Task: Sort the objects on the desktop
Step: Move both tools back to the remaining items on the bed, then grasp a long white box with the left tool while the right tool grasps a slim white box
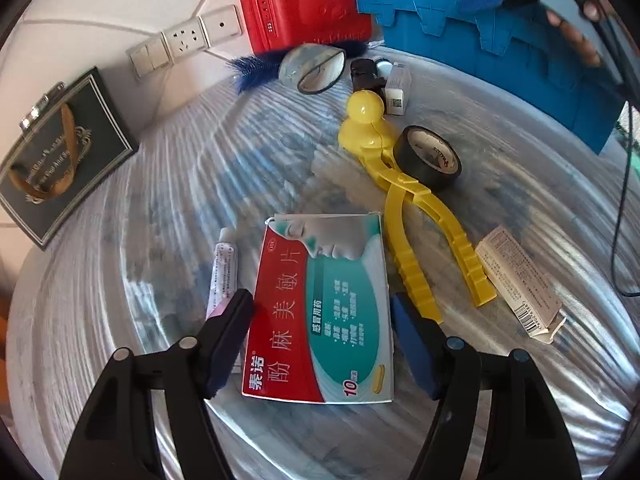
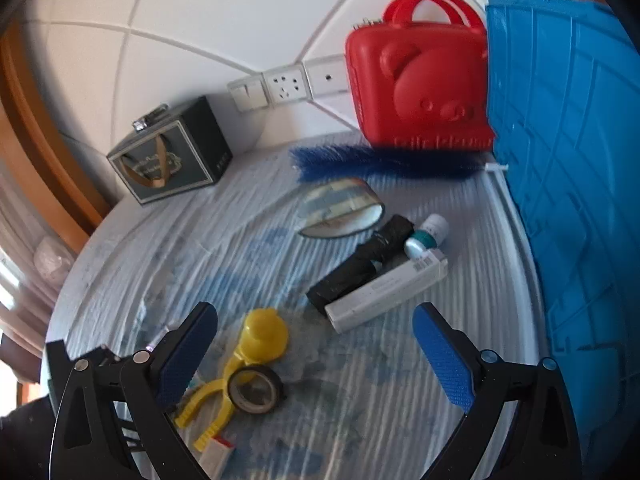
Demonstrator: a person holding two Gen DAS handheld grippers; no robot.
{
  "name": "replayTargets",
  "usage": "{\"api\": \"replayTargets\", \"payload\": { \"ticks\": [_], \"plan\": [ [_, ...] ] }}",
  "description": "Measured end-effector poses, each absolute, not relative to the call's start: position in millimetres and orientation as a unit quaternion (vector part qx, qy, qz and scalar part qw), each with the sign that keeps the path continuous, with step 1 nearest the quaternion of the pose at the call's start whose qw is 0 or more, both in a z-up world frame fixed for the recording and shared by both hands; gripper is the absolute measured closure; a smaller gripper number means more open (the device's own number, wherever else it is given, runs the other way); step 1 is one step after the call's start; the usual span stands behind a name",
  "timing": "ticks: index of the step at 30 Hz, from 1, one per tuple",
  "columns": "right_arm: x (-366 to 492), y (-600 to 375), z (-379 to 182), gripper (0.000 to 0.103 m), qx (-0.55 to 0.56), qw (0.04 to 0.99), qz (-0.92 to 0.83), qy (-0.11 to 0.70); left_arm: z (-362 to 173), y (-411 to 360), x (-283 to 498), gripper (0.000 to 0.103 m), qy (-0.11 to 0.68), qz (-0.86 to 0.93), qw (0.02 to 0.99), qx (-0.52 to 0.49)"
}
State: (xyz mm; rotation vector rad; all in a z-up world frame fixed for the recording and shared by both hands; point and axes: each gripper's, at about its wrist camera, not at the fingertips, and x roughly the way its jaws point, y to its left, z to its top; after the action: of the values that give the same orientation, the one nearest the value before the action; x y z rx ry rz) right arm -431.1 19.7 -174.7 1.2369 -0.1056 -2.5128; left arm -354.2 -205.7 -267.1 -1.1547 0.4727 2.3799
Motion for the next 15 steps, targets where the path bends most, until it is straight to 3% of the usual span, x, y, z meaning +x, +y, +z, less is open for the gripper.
{"api": "replayTargets", "payload": {
  "ticks": [15],
  "plan": [
    [-453.9,27.7,-204.0,0.004,0.467,0.134,-0.873,-0.048,-274.6,-220.3,-363.0,0.029,0.126,0.869,0.208,-0.432]
  ]
}}
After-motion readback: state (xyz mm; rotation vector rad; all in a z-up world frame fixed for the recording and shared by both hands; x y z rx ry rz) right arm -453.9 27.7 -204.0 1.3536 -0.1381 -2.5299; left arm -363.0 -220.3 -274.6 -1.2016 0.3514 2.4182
